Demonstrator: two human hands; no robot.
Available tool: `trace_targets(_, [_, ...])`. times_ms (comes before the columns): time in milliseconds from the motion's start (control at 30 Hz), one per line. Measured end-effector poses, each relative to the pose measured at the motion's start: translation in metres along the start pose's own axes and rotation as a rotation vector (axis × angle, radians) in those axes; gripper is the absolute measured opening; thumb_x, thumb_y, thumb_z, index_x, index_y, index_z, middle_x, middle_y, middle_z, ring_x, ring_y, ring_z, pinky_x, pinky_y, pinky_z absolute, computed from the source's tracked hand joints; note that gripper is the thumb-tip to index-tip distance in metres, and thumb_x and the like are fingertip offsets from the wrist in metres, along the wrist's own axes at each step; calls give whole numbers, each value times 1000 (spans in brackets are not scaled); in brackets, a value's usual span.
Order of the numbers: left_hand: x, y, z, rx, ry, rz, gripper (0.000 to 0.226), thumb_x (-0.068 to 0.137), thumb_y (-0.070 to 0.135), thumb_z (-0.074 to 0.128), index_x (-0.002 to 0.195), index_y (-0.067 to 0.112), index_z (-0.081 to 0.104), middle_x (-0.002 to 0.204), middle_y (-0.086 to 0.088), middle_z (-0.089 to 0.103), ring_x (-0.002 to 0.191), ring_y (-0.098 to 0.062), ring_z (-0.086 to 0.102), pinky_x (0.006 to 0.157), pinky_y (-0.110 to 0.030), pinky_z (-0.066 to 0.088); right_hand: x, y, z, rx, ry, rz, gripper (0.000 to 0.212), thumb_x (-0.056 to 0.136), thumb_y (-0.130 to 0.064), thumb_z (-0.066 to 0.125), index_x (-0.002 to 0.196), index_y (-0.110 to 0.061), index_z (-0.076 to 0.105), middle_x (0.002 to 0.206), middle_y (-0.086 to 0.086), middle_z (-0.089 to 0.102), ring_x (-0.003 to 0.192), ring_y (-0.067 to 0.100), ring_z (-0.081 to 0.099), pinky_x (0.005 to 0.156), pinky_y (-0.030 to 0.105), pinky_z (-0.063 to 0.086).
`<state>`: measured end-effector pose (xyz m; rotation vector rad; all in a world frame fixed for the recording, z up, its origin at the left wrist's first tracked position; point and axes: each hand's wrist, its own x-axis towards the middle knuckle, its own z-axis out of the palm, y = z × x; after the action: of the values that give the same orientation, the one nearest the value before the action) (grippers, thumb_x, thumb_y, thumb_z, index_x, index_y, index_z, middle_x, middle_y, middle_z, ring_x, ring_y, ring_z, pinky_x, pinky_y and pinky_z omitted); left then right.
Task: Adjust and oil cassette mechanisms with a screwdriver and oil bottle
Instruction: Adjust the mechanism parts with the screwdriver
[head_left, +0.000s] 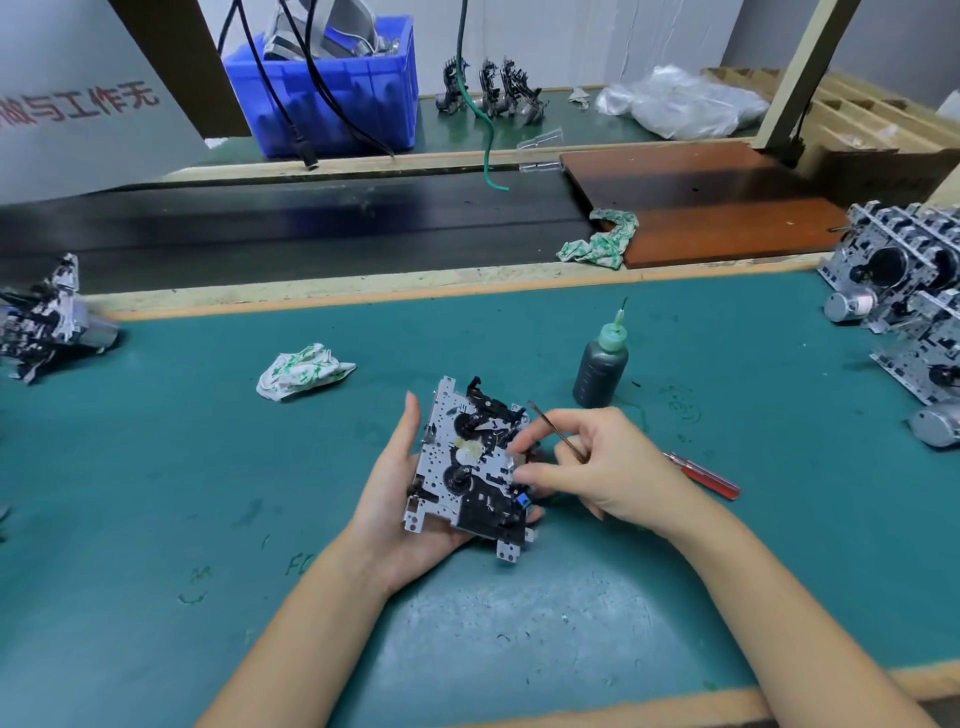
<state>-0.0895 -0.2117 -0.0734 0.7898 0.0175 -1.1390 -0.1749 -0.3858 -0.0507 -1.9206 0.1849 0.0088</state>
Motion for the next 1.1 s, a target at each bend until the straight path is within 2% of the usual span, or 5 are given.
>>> trace_targets(133, [0, -1, -2, 10, -7, 10, 70, 88, 65, 33, 110, 10, 72, 123, -17, 63, 105, -32, 65, 90, -56, 50, -1, 1, 1, 19, 9, 6, 9, 77, -24, 77, 83, -22, 70, 37, -7, 32, 36, 11, 27, 74, 61, 51])
trace_targets(367, [-1, 0, 2, -25, 24, 16, 64, 89, 58, 37, 103, 8, 74, 117, -17, 66, 97, -31, 69, 70, -46, 57, -1, -3, 5, -74, 67, -36, 6, 79, -18, 75, 80, -18, 69, 34, -9, 34, 37, 9, 29, 63, 52, 51])
trace_targets(733, [-4, 4, 2, -23, -54, 47, 76, 87, 63, 34, 111, 1, 69, 125, -26, 58, 111, -47, 58, 87, -54, 52, -3, -1, -7, 10, 168, -99, 16, 94, -28, 56, 89, -19, 68, 43, -6, 39, 39, 4, 41, 46, 21, 35])
trace_targets(967, [-13, 14, -3, 130, -200, -70, 88, 78, 74, 45, 131, 4, 55, 138, -28, 47, 119, -49, 50, 102, -60, 38, -7, 3, -9, -791, 263, -275, 52, 86, -24, 65, 136, -25, 50, 109, -7, 54, 102, 8, 47, 85, 23, 39])
trace_targets(1100, [-19, 20, -2, 351, -125, -211, 93, 59, 78, 65, 119, 8, 66, 129, -25, 56, 117, -40, 56, 102, -51, 43, -21, 2, -13, -1023, 105, -429, 48, 72, -36, 75, 115, -19, 64, 107, -1, 62, 104, 21, 56, 96, 36, 41])
